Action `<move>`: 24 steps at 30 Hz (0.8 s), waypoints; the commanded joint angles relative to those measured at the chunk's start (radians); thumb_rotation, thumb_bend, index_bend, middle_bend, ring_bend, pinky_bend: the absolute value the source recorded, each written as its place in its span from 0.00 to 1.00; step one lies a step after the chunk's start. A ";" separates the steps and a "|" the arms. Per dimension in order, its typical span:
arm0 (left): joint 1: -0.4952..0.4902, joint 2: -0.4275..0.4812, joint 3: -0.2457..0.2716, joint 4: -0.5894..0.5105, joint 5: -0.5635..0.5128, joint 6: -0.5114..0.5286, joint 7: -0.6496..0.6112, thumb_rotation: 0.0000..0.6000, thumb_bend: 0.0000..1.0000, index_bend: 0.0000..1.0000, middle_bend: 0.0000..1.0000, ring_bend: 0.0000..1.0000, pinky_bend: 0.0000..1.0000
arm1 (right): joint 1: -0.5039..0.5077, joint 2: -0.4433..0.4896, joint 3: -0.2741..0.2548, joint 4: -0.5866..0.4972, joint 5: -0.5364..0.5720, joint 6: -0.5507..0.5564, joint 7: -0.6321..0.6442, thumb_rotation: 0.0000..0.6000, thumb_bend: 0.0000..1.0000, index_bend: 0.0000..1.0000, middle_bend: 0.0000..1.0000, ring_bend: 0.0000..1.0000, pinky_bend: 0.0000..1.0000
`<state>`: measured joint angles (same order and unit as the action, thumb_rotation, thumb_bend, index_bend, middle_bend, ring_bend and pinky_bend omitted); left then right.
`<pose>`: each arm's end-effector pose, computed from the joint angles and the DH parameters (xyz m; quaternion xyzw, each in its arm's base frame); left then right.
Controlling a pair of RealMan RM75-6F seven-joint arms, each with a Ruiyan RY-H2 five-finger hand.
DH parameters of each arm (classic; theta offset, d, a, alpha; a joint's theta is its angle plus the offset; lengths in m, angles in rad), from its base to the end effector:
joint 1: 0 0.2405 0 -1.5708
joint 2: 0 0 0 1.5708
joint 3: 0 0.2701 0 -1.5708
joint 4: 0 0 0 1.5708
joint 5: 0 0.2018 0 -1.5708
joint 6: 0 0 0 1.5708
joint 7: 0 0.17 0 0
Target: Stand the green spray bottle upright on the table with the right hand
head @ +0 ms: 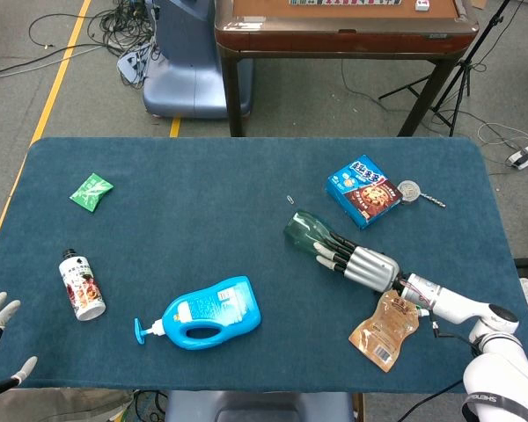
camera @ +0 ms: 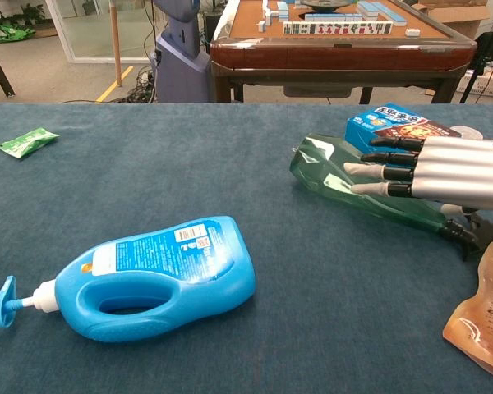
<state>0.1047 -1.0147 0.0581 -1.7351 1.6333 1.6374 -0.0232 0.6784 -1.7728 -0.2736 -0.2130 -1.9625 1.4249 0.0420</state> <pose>-0.3123 0.1262 0.1949 -0.5750 -0.4185 -0.3835 0.5892 -0.2662 -0.3684 -0.0009 0.8921 0.1414 0.2445 0.3526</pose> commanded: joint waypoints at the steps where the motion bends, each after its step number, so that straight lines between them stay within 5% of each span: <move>1: 0.001 0.002 0.002 0.002 0.000 0.001 -0.004 1.00 0.25 0.10 0.00 0.00 0.00 | 0.004 -0.025 0.015 0.005 0.019 0.009 -0.014 1.00 0.00 0.00 0.00 0.00 0.00; 13: 0.004 0.009 0.006 0.014 -0.001 0.002 -0.031 1.00 0.26 0.10 0.00 0.00 0.00 | 0.055 -0.115 0.082 -0.053 0.094 -0.036 -0.076 1.00 0.00 0.00 0.00 0.00 0.00; 24: 0.008 0.009 0.006 0.026 -0.006 0.007 -0.044 1.00 0.26 0.10 0.00 0.00 0.00 | 0.091 -0.097 0.148 -0.200 0.140 0.059 -0.060 1.00 0.00 0.00 0.00 0.00 0.00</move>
<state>0.1130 -1.0057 0.0638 -1.7088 1.6277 1.6441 -0.0667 0.7644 -1.8836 -0.1347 -0.3966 -1.8301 1.4745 -0.0198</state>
